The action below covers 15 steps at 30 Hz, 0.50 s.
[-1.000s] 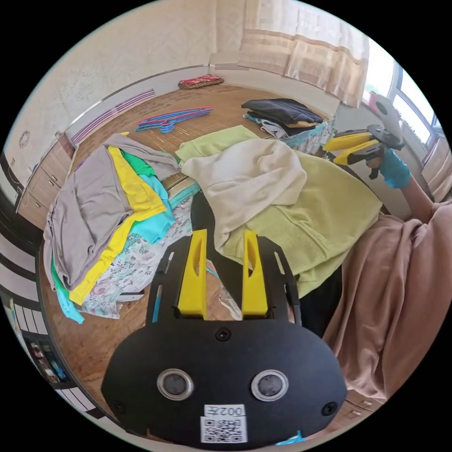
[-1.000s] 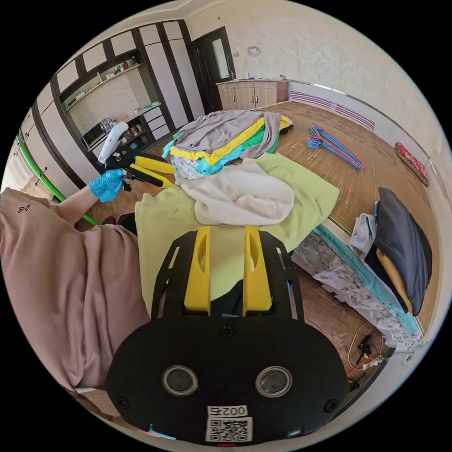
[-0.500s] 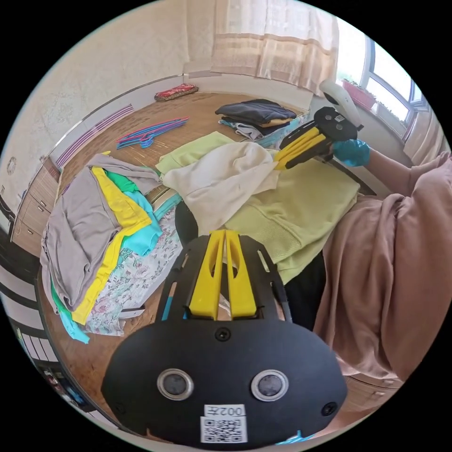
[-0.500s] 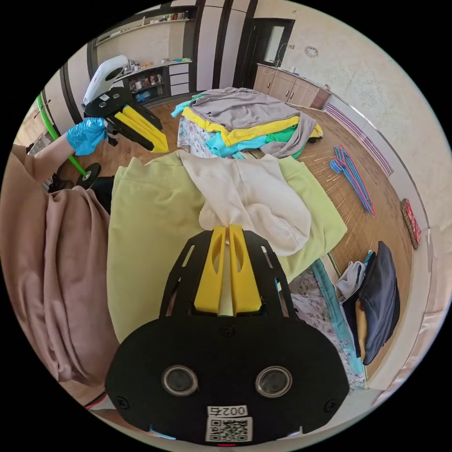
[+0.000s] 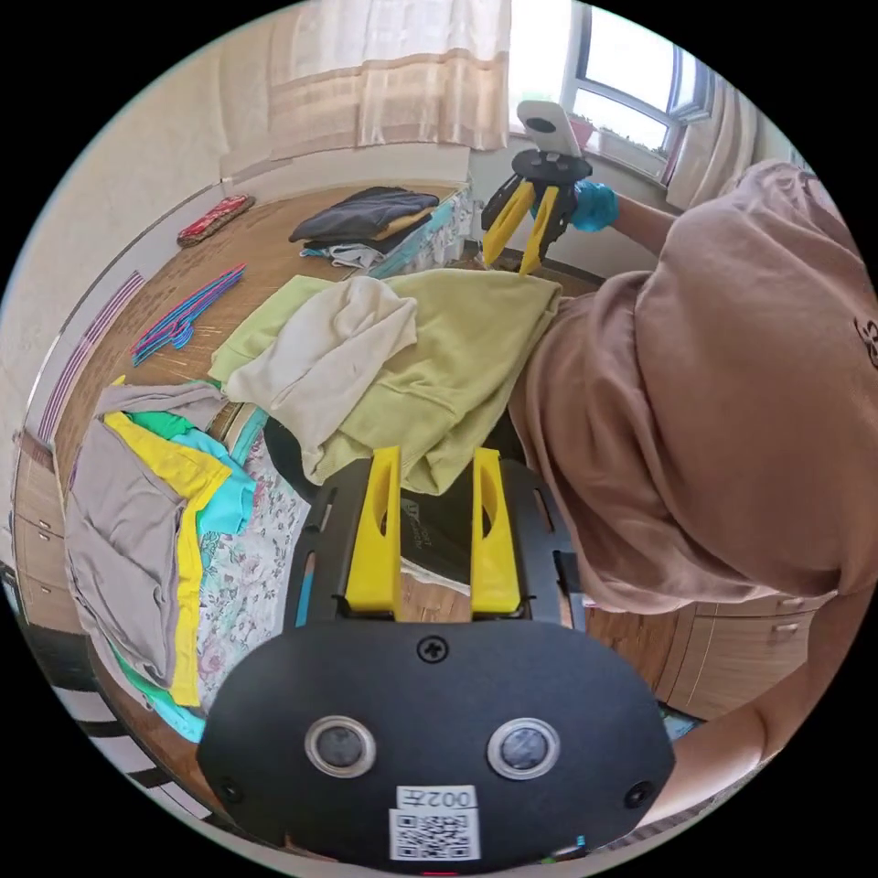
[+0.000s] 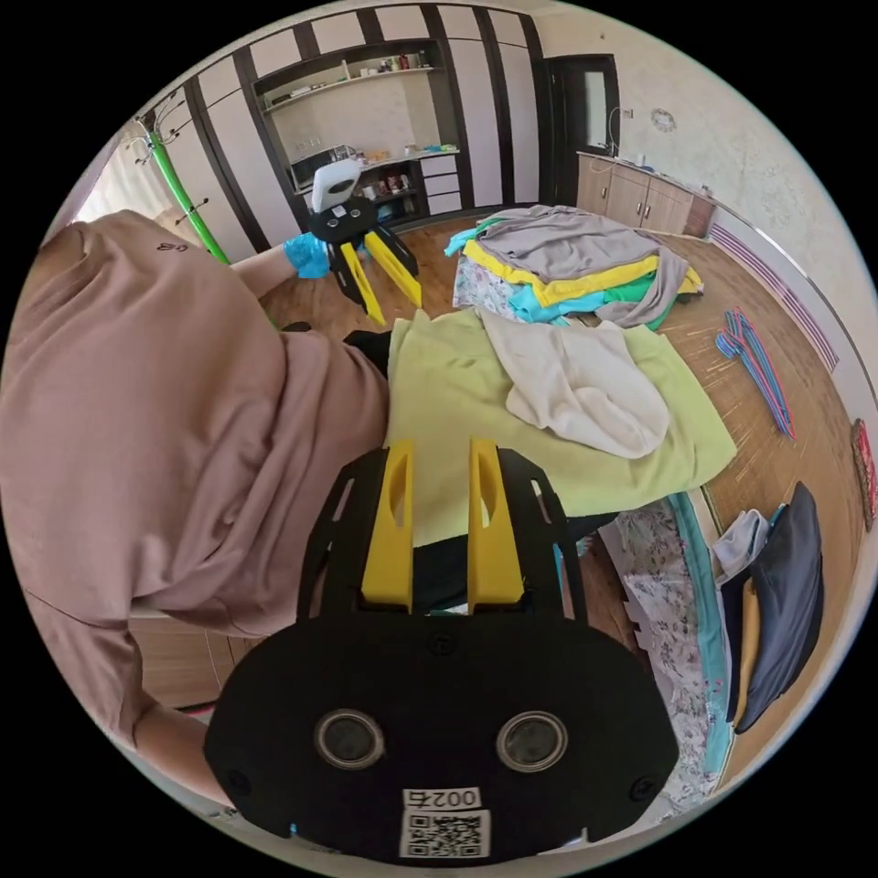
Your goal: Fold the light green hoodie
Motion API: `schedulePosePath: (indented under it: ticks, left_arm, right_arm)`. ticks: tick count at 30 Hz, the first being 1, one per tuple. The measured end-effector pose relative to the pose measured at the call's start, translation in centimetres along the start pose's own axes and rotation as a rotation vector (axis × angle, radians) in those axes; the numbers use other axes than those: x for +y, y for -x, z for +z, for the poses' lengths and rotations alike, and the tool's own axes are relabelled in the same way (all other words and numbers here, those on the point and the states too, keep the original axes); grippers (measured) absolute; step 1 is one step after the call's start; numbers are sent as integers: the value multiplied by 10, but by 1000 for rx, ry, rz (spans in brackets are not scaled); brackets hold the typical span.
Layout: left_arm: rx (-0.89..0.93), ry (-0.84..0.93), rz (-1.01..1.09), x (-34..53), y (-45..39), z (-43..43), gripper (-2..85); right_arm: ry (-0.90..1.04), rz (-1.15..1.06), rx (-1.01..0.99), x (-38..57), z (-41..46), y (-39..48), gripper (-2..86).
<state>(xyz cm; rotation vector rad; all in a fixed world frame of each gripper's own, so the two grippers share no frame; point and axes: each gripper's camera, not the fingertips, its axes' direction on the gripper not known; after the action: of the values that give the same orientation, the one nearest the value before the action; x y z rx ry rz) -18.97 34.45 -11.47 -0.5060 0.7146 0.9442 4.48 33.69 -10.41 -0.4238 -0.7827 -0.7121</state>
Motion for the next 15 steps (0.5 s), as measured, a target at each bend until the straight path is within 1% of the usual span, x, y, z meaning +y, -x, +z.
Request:
schedulePosePath:
  ticks: [6, 9, 15]
  left_arm:
    - [-30, 86, 92, -18, -4, 9, 87]
    - [-33, 78, 100, -27, -1, 5, 88]
    - [-30, 54, 104, -42, 3, -3, 87]
  right_arm:
    - [145, -33, 48, 15, 5, 22, 112]
    - [219, -70, 126, 14, 11, 29, 118]
    - [261, -132, 214, 9, 25, 39, 112]
